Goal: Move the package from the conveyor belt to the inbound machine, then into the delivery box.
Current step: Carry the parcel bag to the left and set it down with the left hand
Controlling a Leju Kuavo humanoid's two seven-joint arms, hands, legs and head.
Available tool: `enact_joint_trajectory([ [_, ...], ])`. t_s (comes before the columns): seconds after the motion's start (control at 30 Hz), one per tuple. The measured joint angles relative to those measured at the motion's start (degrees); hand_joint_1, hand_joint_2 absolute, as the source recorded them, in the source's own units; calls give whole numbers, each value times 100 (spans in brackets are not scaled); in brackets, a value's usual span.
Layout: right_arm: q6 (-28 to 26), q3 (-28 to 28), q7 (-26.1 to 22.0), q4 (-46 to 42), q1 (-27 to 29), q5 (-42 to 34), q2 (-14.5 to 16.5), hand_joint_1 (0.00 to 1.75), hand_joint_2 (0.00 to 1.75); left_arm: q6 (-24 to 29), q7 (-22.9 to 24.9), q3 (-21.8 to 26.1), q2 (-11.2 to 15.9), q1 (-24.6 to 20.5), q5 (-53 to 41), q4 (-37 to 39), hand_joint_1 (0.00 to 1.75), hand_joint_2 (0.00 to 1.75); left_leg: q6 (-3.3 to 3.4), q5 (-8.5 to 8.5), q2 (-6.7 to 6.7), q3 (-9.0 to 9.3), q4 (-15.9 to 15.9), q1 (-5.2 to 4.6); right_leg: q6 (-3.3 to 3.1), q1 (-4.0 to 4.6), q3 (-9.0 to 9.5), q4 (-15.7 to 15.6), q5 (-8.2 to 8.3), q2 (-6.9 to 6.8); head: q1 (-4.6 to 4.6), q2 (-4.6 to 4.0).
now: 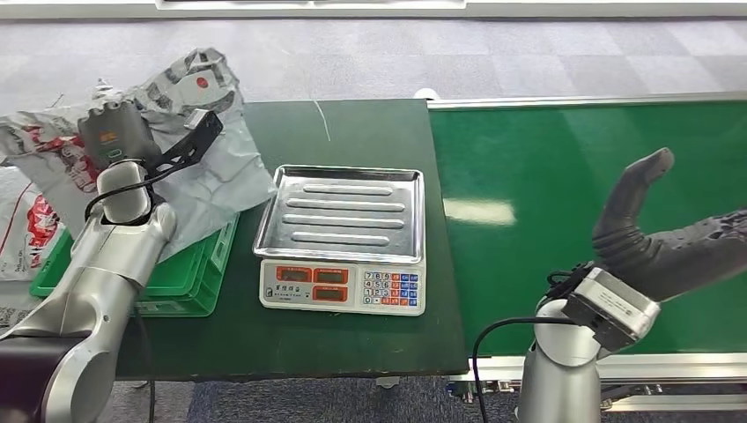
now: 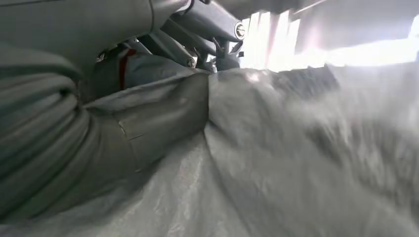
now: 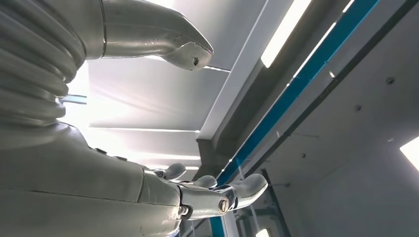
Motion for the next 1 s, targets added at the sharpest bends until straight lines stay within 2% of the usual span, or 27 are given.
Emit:
enact_joint_trajectory([
  [0.1,0,1,191,-37,5,142,0,0,175,-303,228,3,230,-9,123,316,171,175,-3,2,4,-1,-1,5,-4,5,-4,1,1,8,0,0],
  [0.13,0,1,246,-58,9,193,0,0,175,-326,236,22,286,-5,199,396,127,175,-4,2,4,-3,-1,5,-4,6,-5,1,1,9,1,0],
  [0.23,0,4,386,-122,18,331,0,0,175,-300,250,107,422,31,366,571,0,44,-4,2,2,-5,-1,5,-5,7,-5,2,1,9,0,0],
  [0.27,0,9,425,-140,20,363,0,0,175,-271,264,137,453,49,395,607,0,0,-4,2,1,-6,-1,4,-5,6,-5,2,0,8,0,0],
  [0.47,0,77,696,-218,20,603,0,0,175,418,324,396,544,148,552,708,0,0,-3,2,-2,-9,0,3,-5,4,-4,1,1,5,1,0],
  [0.53,0,90,778,-238,19,668,0,0,175,757,87,556,535,252,642,550,0,0,-3,2,-1,-7,1,2,-5,3,-6,1,1,6,1,0],
  [0.57,0,95,798,-248,20,682,0,0,175,905,-220,701,496,359,704,311,0,0,-4,2,0,-6,3,2,-5,3,-8,1,1,7,-1,0],
  [0.6,0,99,796,-255,20,680,0,0,175,1015,-749,942,410,486,800,-58,0,0,-4,2,2,-7,5,2,-5,4,-12,0,2,9,-1,0],
  [0.63,0,101,768,-257,20,658,0,0,175,1081,-1506,1287,256,596,961,-491,0,0,-3,2,1,-11,8,3,-5,5,-16,0,2,9,-1,0],
  [0.67,0,102,719,-258,20,616,0,0,175,1117,-2487,1736,69,655,1249,-915,0,0,-3,3,-1,-18,11,3,-4,6,-19,0,3,7,1,0],
  [0.73,0,102,580,-257,20,504,0,0,175,1146,-4837,2784,-375,639,2271,-1534,0,0,-1,0,1,-24,12,3,-3,2,-18,0,4,9,3,0],
  [0.77,0,102,522,-256,20,457,0,0,175,1150,-5820,3230,-548,613,2827,-1731,0,0,-1,-4,13,-20,10,1,-2,-2,-17,1,7,19,3,0],
  [0.8,-1,102,482,-254,21,424,0,0,175,1151,-6481,3582,-692,598,3274,-1879,0,0,0,-8,28,-15,9,-1,-1,-5,-18,1,9,34,1,0],
  [0.83,-1,102,459,-252,22,402,0,0,175,1152,-6770,3828,-798,598,3552,-2007,0,44,0,-11,42,-10,9,-3,0,-7,-20,0,11,47,0,0],
  [0.93,0,100,316,-245,23,248,0,0,175,1056,-6690,4174,-1083,730,4523,-2527,0,175,0,-12,40,-8,10,-2,-1,-4,-20,0,10,46,0,0],
  [1.0,0,92,162,-238,24,88,0,0,175,649,-6602,3915,-1267,1015,5977,-3159,0,175,-1,-11,30,-8,10,-1,-2,-1,-18,0,9,39,0,0],
])
